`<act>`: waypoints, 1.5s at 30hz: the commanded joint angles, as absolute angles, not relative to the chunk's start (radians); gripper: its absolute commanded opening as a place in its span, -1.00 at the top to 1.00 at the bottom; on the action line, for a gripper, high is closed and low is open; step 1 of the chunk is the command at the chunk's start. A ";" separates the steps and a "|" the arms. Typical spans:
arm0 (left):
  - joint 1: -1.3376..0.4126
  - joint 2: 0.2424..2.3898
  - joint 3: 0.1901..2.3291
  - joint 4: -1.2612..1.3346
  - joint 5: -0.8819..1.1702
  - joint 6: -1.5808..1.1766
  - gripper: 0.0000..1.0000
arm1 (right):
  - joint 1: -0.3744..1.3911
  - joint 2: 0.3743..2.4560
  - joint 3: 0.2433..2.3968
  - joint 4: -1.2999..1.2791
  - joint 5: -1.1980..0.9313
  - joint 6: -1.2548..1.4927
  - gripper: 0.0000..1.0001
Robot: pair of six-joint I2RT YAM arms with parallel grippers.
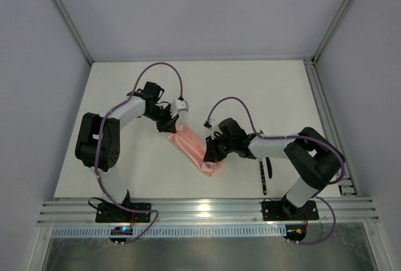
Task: Fold the napkin into a case and place the utensils inside
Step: Fold the 2/3-rectangle-folded napkin at the center of the board.
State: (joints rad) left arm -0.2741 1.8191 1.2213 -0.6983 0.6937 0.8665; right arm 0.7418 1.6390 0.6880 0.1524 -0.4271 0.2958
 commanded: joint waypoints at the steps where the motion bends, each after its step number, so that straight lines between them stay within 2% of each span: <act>1: -0.267 1.819 1.253 -0.730 0.736 0.857 1.00 | 0.741 1.617 0.727 0.097 -0.457 0.241 0.64; 2: -0.267 1.819 1.253 -0.733 0.736 0.865 1.00 | 0.741 1.603 0.741 0.081 -0.456 0.233 0.40; 4: -0.267 1.819 1.253 -0.739 0.735 0.865 1.00 | 0.741 1.550 0.761 0.022 -0.433 0.212 0.20; 6: -0.267 1.824 1.256 -0.742 0.732 0.864 1.00 | 0.739 1.523 0.816 -0.036 -0.434 0.192 0.08; 11: -0.267 1.832 1.266 -0.744 0.718 0.841 1.00 | 0.727 1.486 0.942 -0.144 -0.434 0.169 0.01; 15: -0.268 1.833 1.278 -0.750 0.721 0.833 1.00 | 0.686 1.557 0.995 -0.112 -0.400 0.183 0.00; 21: -0.268 1.847 1.308 -0.776 0.732 0.818 1.00 | 0.678 1.855 1.181 -0.117 -0.342 0.196 0.07; 28: -0.272 1.865 1.331 -0.796 0.735 0.805 1.00 | 0.678 1.968 1.216 -0.034 -0.334 0.195 0.18; 31: -0.278 1.873 1.339 -0.799 0.735 0.802 1.00 | 0.680 1.977 1.210 -0.006 -0.367 0.195 0.43; 32: -0.279 1.882 1.351 -0.801 0.736 0.790 1.00 | 0.681 1.985 1.212 -0.006 -0.376 0.189 0.62; 35: -0.285 1.908 1.391 -0.807 0.745 0.758 1.00 | 0.681 2.009 1.221 0.006 -0.470 0.144 0.85; 37: -0.285 1.916 1.411 -0.799 0.739 0.733 1.00 | 0.683 2.020 1.227 0.025 -0.511 0.104 0.92; 45: -0.287 2.005 1.489 -0.831 0.664 0.683 1.00 | 0.683 2.023 1.256 0.011 -0.600 0.026 0.92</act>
State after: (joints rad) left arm -0.2810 1.9644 1.4441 -0.8196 0.6991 0.7250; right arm 0.6689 2.0174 1.2064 -0.0025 -0.5297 0.1032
